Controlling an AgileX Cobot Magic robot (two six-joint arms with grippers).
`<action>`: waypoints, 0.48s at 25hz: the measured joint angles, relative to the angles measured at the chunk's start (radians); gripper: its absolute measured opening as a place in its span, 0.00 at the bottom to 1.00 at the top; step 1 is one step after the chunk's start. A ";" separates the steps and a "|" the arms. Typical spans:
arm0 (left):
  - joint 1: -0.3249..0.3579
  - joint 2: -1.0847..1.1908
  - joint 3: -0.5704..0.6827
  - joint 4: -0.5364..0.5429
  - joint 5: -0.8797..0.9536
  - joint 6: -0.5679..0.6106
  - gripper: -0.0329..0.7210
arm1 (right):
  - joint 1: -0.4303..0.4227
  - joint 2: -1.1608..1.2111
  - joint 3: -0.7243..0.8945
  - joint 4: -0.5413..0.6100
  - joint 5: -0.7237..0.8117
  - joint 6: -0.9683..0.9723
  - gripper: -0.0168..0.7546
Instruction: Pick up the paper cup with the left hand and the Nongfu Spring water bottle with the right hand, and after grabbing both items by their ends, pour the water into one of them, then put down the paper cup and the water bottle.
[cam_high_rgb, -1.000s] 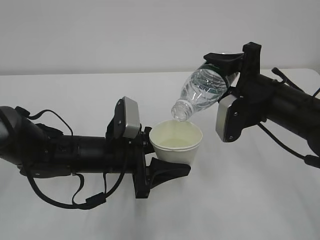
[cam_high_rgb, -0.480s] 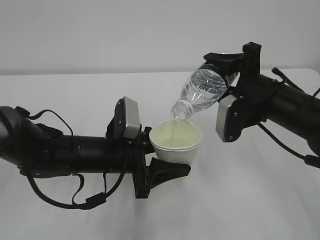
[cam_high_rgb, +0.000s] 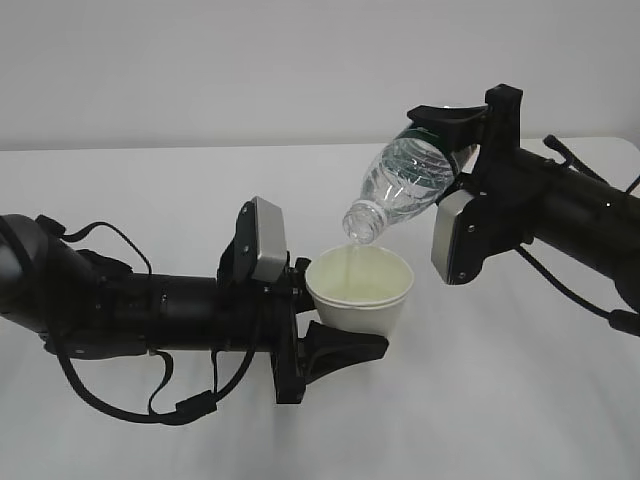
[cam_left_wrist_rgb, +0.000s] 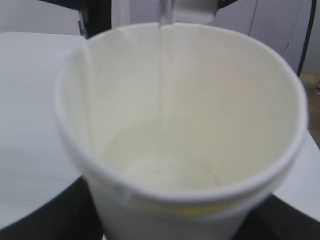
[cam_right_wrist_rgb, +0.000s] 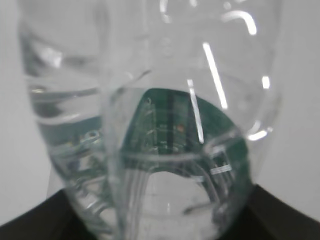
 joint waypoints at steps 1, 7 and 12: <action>-0.004 0.000 0.000 0.000 0.000 0.000 0.64 | 0.000 0.000 0.000 0.000 0.000 0.000 0.60; -0.006 0.000 0.000 -0.017 0.000 0.000 0.64 | 0.000 0.000 0.000 0.000 0.000 0.000 0.60; -0.006 0.000 0.000 -0.020 0.000 0.000 0.64 | 0.000 0.000 0.000 0.000 0.000 0.000 0.60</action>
